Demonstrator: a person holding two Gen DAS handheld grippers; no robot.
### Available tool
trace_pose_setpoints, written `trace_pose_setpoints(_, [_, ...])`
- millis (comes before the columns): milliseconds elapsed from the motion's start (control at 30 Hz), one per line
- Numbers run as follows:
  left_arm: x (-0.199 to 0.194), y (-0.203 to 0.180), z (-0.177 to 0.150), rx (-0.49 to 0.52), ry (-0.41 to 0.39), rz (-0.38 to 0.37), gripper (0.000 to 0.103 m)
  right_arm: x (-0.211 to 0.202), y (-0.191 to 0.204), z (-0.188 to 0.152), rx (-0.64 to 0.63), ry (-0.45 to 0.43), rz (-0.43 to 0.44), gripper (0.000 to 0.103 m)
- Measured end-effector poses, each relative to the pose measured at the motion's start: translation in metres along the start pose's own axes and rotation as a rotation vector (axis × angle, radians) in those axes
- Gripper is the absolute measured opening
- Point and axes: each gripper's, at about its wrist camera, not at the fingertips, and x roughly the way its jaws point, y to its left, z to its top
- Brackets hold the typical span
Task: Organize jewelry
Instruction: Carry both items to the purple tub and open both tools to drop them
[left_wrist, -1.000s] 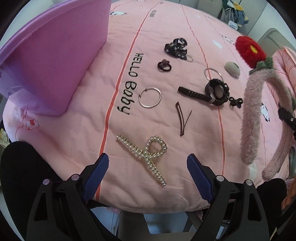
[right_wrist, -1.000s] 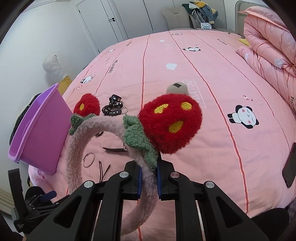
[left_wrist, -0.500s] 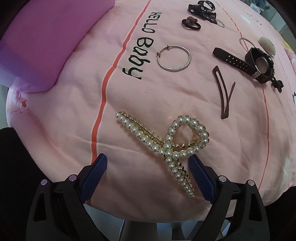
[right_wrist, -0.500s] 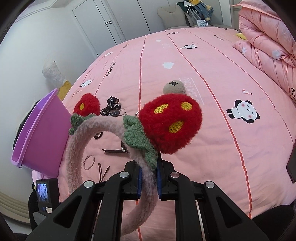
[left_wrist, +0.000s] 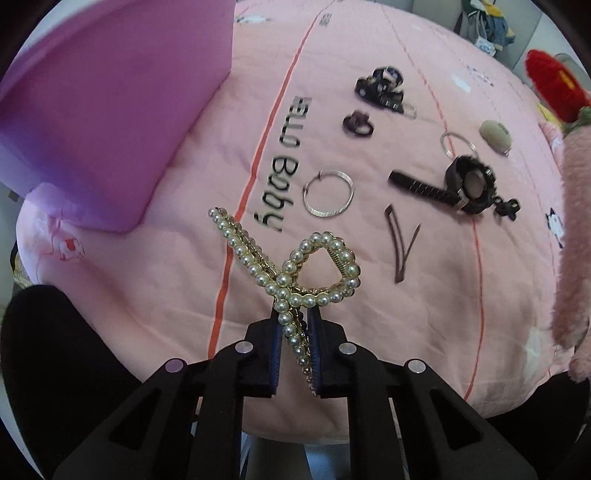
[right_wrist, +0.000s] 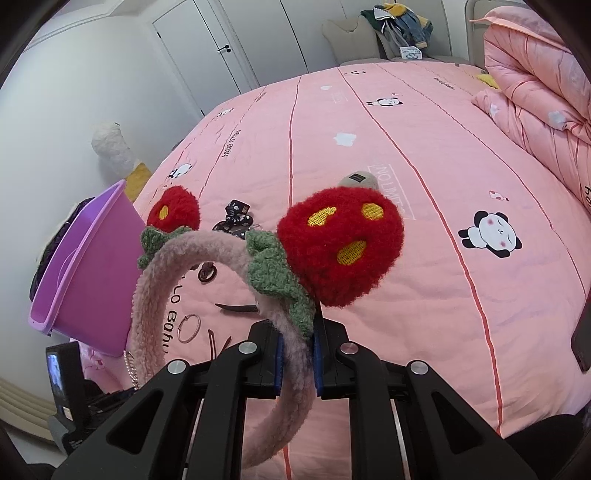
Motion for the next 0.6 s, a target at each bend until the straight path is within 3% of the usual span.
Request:
trace_pose_setpoints(200, [-0.075, 0.004, 0.038, -0.008, -0.167, -0.078, 0.013, -0.021, 0.031, 0.027, -0.05, -0.051, 0.045, 0.012])
trace_pose_setpoints(367, [-0.145, 0.035, 0.076, -0.041, -0.303, -0.106, 0.013, -0.036, 0.087, 0.072, -0.149, -0.118, 0.128, 0.012])
trace_pose_setpoints(467, [-0.171, 0.066, 0.099, -0.06, -0.36, -0.073, 0.013, -0.031, 0.132, 0.098, -0.217, -0.132, 0.19, 0.012])
trace_pose_setpoints(600, [-0.182, 0.113, 0.124, -0.1, -0.411, 0.034, 0.013, -0.009, 0.196, 0.124, -0.304, -0.125, 0.261, 0.012])
